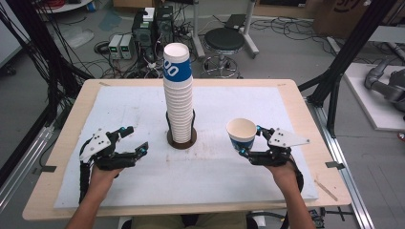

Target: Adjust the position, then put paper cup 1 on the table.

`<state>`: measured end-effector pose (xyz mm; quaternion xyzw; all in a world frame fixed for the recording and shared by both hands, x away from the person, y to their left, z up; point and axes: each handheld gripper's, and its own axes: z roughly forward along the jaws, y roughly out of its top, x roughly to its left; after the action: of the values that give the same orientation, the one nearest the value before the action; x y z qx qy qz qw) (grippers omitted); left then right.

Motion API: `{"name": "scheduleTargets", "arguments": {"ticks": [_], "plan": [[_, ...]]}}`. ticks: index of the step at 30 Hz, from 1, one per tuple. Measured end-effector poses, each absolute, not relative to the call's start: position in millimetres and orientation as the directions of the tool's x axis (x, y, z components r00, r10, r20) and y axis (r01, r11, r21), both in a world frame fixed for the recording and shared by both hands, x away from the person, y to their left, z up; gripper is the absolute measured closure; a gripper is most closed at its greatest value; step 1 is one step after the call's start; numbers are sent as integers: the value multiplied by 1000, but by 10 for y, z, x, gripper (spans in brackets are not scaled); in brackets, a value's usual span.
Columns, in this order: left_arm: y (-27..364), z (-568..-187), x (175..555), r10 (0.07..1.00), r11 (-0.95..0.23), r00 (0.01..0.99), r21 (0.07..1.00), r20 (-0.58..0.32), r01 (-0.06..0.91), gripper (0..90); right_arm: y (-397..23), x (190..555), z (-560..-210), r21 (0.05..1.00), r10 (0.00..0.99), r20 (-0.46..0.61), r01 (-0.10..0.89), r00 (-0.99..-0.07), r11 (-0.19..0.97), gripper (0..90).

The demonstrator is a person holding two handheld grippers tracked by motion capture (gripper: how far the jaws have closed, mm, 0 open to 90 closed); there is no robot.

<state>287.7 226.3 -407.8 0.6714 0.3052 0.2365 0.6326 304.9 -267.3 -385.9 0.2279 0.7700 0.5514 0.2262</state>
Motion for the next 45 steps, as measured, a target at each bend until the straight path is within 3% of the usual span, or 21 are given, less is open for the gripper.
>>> {"name": "scheduleTargets", "arguments": {"ticks": [26, 37, 45], "plan": [[2233, -4113, 2888, 717, -19, 693, 992, -73, 124, 174, -2889, 3043, -3886, 949, 660, -97, 131, -745, 287, 286], [2193, -4119, 2906, 711, -17, 699, 992, -75, 124, 174, -2954, 3271, -3966, 945, 746, -111, 163, -656, 284, 285], [2200, -4130, 2920, 711, -19, 699, 992, -75, 127, 174, -3000, 3510, -4064, 951, 830, -55, 223, -555, 212, 285]]}}
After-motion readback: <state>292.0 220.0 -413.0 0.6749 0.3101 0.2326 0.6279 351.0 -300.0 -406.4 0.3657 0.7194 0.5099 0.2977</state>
